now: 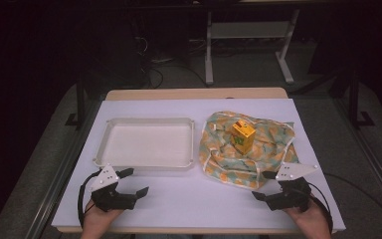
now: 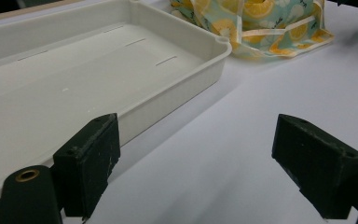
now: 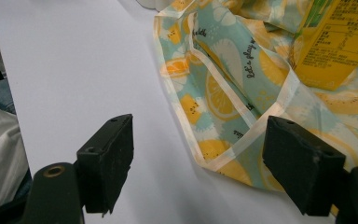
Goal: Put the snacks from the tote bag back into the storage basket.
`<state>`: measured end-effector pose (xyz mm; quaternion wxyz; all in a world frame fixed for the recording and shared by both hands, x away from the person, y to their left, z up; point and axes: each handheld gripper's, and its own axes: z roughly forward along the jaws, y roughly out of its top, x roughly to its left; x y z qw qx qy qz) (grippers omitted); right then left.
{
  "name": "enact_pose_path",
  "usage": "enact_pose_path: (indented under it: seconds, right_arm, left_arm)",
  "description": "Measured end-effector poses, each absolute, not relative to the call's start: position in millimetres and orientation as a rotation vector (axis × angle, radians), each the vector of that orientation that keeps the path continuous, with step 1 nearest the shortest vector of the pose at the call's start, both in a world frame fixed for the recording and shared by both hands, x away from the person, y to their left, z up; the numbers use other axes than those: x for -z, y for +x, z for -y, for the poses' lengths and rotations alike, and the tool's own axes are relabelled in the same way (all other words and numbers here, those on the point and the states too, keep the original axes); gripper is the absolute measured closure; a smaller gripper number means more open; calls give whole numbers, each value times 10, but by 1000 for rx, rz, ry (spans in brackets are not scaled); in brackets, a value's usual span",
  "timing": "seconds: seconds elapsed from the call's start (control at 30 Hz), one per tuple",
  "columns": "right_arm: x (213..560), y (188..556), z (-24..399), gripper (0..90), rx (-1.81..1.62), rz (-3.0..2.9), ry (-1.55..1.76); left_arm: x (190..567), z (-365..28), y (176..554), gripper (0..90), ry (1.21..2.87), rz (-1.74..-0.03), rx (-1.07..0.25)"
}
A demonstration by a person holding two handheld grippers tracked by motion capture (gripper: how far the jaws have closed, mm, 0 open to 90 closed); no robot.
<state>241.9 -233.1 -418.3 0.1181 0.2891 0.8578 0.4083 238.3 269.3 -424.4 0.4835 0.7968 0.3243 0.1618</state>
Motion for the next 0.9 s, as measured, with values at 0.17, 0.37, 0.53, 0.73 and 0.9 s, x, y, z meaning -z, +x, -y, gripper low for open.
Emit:
enact_pose_path:
  seconds: [0.17,0.37,0.53,0.73,0.9]
  right_arm:
    - [4166,2415,2333,223,-1213,-2494,850]
    - [4102,2416,2340,218,-1215,-2475,863]
    - [4036,2446,2374,205,-1192,-2468,876]
    - [3895,2492,2409,200,-1170,-2464,893]
    - [3783,2577,2472,202,-1162,-2441,902]
  left_arm:
    - [4238,-2689,2374,146,1943,-784,-405]
    - [4239,-2696,2370,142,1941,-785,-407]
    - [4235,-2713,2374,139,1940,-785,-410]
    - [4235,-2710,2358,138,1937,-795,-407]
    - [4230,-2701,2339,138,1932,-793,-412]
